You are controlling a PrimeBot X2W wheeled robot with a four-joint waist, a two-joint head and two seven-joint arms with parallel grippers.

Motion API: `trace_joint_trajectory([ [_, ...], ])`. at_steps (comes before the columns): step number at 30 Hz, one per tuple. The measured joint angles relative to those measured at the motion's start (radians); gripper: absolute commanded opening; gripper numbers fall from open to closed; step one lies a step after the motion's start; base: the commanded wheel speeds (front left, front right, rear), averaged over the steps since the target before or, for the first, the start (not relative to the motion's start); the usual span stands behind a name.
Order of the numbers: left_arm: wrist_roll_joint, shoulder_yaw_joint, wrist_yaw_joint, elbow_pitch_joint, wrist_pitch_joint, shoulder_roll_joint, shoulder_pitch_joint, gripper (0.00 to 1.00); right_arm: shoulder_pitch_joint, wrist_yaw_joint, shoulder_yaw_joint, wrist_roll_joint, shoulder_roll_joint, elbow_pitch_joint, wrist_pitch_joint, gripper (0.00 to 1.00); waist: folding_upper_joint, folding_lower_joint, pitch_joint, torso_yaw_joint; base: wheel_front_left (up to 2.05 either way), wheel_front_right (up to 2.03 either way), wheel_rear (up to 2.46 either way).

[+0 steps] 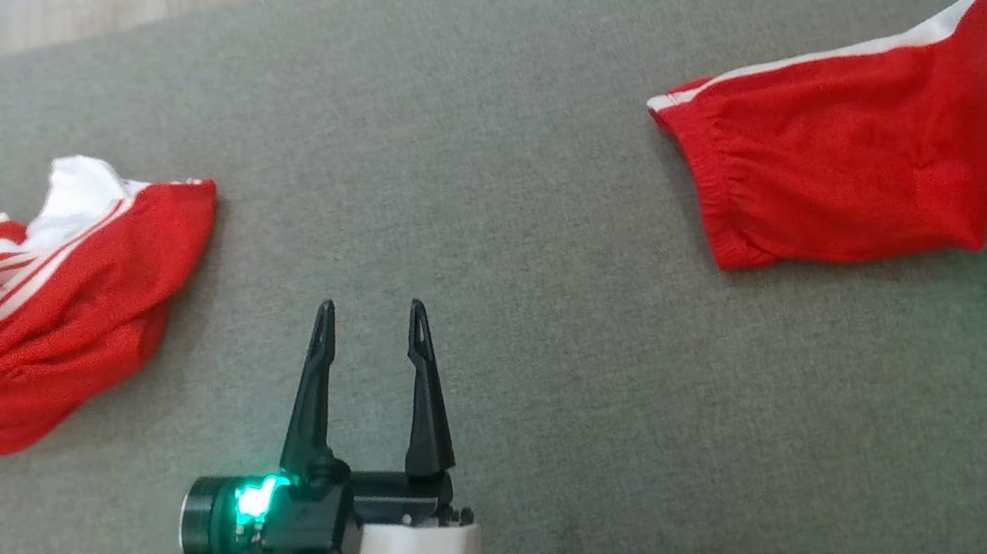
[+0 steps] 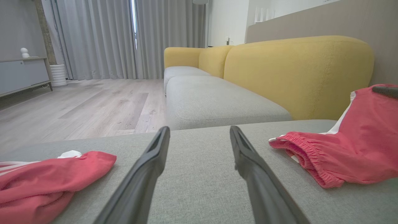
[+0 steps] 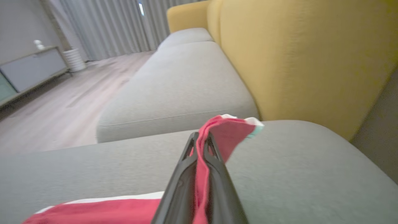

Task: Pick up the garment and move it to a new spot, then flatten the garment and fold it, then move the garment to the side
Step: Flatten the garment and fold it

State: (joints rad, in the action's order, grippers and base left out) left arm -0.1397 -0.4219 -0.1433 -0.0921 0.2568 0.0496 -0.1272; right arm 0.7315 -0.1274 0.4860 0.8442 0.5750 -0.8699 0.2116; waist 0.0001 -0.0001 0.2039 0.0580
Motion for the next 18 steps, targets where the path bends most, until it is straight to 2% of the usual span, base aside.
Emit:
trace_joint_trajectory([
  [9,-0.009,-0.007,0.002,-0.002,0.000,0.000,0.027,1.00,-0.024,0.000,0.092,-0.036,-0.137,0.172,-0.023,0.00,0.0000,0.0000,-0.037,0.050,0.00,0.00,0.00],
  [14,-0.010,-0.014,0.002,-0.003,0.000,0.000,0.035,1.00,-0.096,0.000,0.141,-0.080,-0.235,0.188,-0.057,0.00,0.0000,0.0000,-0.036,0.084,0.00,0.00,0.00],
  [15,-0.010,-0.014,0.002,-0.003,0.000,0.000,0.035,1.00,-0.096,0.000,0.141,-0.080,-0.235,0.188,-0.057,0.00,0.0000,0.0000,-0.036,0.084,0.00,0.00,0.00],
  [16,-0.011,-0.017,0.002,-0.003,0.000,0.000,0.035,1.00,-0.112,0.000,0.149,-0.085,-0.252,0.184,-0.064,0.18,0.0000,0.0000,-0.036,0.091,0.00,0.00,0.00],
  [17,-0.016,-0.022,0.002,-0.003,0.000,0.000,0.035,1.00,-0.127,0.000,0.156,-0.091,-0.267,0.180,-0.064,0.44,0.0000,0.0000,-0.035,0.097,0.00,0.00,0.00],
  [18,-0.021,-0.026,0.002,-0.004,0.000,0.000,0.035,1.00,-0.143,0.000,0.160,-0.095,-0.280,0.179,-0.064,0.96,0.0000,0.0000,-0.035,0.103,0.00,0.00,0.00],
])
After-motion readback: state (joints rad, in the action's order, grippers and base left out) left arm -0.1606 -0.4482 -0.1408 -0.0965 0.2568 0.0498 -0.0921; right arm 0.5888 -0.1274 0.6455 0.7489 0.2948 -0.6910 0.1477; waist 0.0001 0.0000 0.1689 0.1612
